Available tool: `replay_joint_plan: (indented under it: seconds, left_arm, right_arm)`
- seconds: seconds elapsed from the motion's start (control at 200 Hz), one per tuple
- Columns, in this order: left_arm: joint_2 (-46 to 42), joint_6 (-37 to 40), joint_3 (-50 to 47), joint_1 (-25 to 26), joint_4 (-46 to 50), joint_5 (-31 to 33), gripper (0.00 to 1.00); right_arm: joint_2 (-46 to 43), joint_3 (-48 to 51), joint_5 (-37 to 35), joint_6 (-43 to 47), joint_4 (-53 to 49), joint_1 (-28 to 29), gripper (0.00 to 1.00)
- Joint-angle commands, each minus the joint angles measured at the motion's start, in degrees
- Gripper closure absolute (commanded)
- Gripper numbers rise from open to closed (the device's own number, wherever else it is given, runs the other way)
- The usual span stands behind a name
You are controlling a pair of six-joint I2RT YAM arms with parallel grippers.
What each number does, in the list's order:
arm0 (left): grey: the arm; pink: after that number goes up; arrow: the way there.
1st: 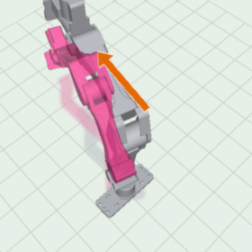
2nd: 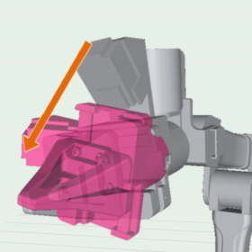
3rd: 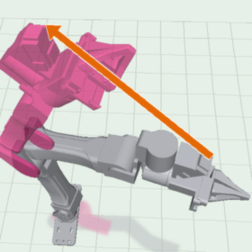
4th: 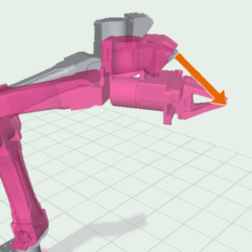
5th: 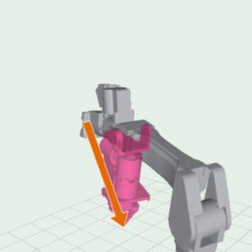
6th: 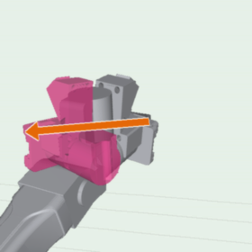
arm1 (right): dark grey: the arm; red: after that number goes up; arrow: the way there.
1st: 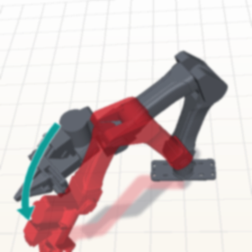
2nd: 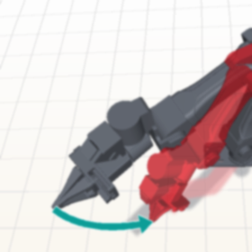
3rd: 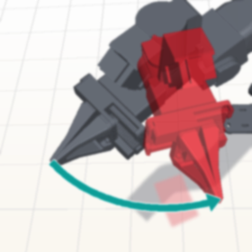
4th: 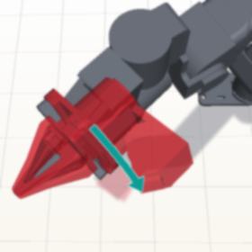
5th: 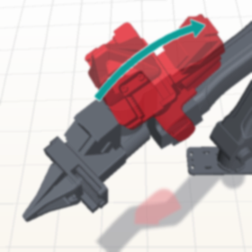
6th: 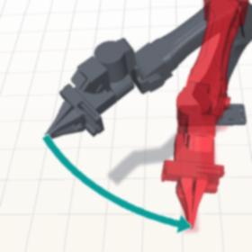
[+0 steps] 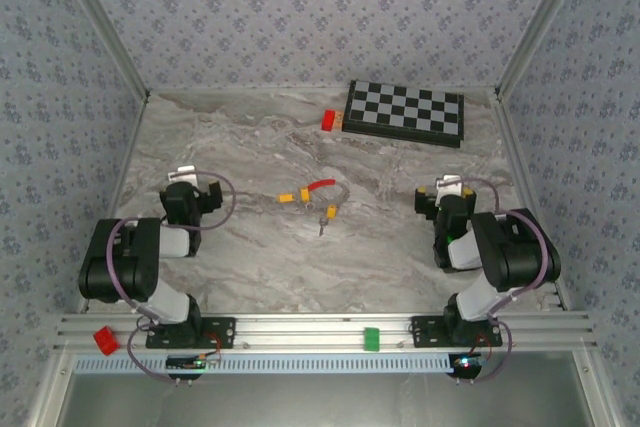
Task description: Put the keys on the keyring
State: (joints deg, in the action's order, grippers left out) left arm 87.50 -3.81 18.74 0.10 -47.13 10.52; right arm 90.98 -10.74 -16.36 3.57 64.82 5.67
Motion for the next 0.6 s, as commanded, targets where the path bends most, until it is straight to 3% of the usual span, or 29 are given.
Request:
replay_joint_plan:
  seconds: [0.0,0.18,0.595]
  left_arm:
    - [0.6,0.8,4.0,-0.2,-1.6,-1.7,0.0]
    - [0.5,0.7,4.2,-0.2,-1.0,-1.3,0.0]
    - [0.4,0.8,4.1,-0.2,-0.8,-1.4,0.0]
  right_arm:
    - [-2.3,-2.6,4.3,0.5,0.5,-1.9,0.0]
    - [-2.7,-9.8,7.8,-1.6,-13.5,-4.5,0.0]
    - [-2.8,-10.2,7.4,-2.4,-13.8,-5.3,0.0]
